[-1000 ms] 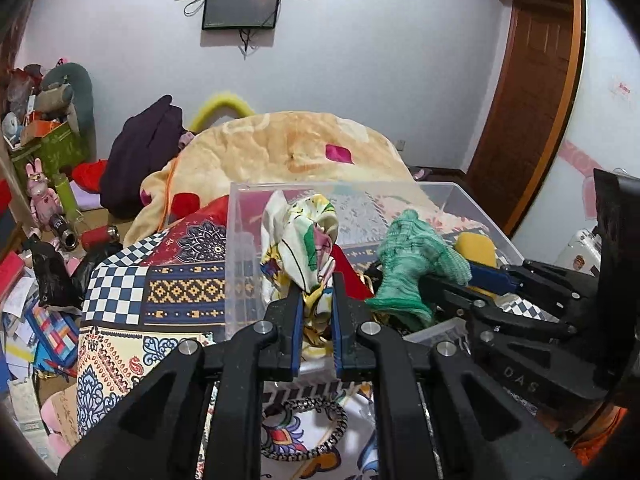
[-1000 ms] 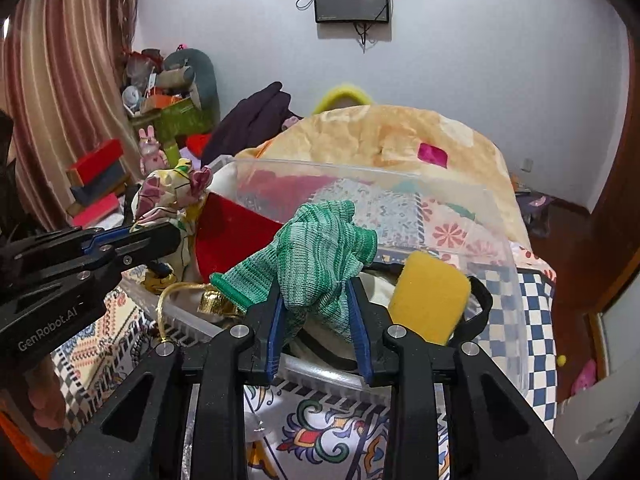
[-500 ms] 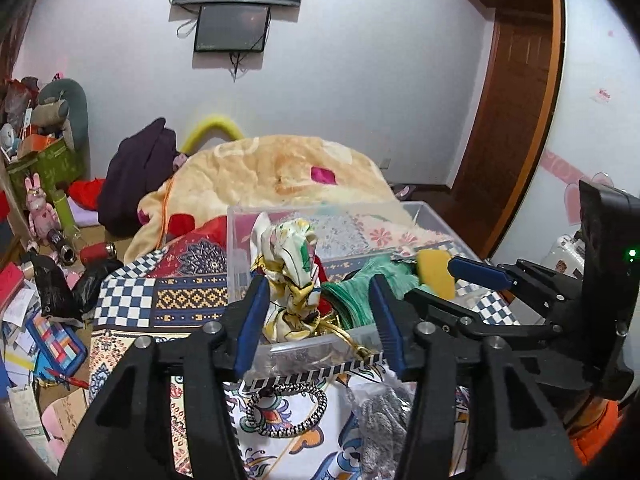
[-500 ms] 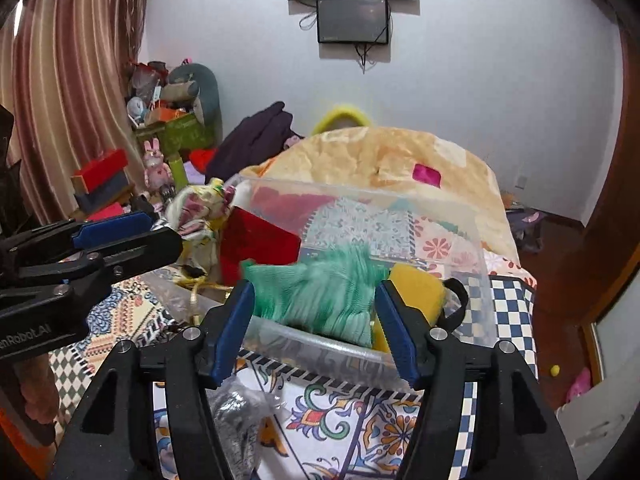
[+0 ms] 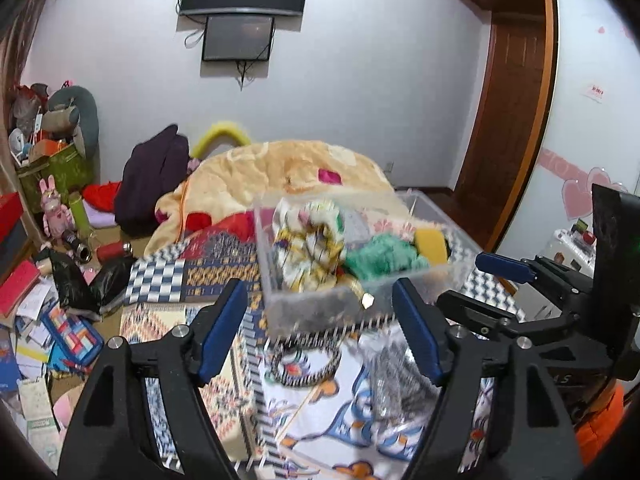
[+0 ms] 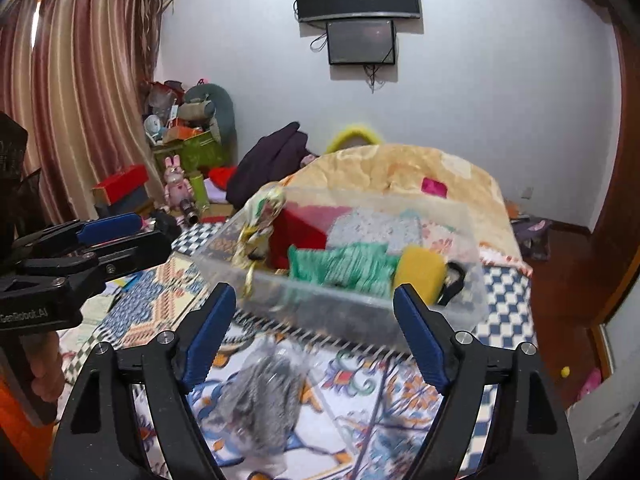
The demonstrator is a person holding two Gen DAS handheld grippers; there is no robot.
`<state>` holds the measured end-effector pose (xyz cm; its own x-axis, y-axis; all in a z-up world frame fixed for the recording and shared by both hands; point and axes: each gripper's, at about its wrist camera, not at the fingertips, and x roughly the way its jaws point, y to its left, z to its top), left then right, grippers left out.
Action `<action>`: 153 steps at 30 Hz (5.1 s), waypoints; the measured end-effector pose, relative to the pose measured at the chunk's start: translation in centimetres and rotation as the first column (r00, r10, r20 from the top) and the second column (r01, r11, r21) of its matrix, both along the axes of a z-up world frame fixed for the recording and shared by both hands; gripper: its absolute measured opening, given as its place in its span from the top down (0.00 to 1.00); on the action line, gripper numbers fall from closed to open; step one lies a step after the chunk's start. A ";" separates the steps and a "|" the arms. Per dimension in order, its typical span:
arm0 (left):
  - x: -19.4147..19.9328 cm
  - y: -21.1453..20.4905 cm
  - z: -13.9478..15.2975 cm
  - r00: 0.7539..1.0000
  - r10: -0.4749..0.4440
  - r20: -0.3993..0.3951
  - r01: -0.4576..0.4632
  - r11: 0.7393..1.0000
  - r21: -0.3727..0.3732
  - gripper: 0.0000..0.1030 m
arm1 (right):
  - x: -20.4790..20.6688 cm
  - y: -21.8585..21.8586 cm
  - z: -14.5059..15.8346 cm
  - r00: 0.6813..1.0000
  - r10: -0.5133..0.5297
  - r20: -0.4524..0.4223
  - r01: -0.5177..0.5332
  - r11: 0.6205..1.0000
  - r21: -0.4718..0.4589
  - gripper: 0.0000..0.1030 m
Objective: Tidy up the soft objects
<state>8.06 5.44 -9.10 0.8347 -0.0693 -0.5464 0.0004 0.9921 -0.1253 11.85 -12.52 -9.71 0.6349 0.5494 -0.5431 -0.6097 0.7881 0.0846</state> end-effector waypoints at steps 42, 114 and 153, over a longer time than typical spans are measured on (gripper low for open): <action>6.0 -0.5 -9.6 0.954 0.014 -0.300 -0.006 1.000 0.025 0.51 | -0.9 -4.3 -4.9 0.988 -0.055 -0.142 0.054 0.998 -0.013 0.68; 11.7 -4.9 -2.4 0.988 -0.094 -0.123 0.092 0.995 -0.022 0.48 | 7.3 -2.2 -0.9 0.996 -0.043 -0.082 0.041 0.999 -0.035 0.49; -2.9 -4.1 12.3 0.943 -0.016 0.333 0.020 1.000 -0.009 0.01 | -3.9 -6.4 12.1 0.934 -0.157 0.321 0.088 0.971 0.221 0.00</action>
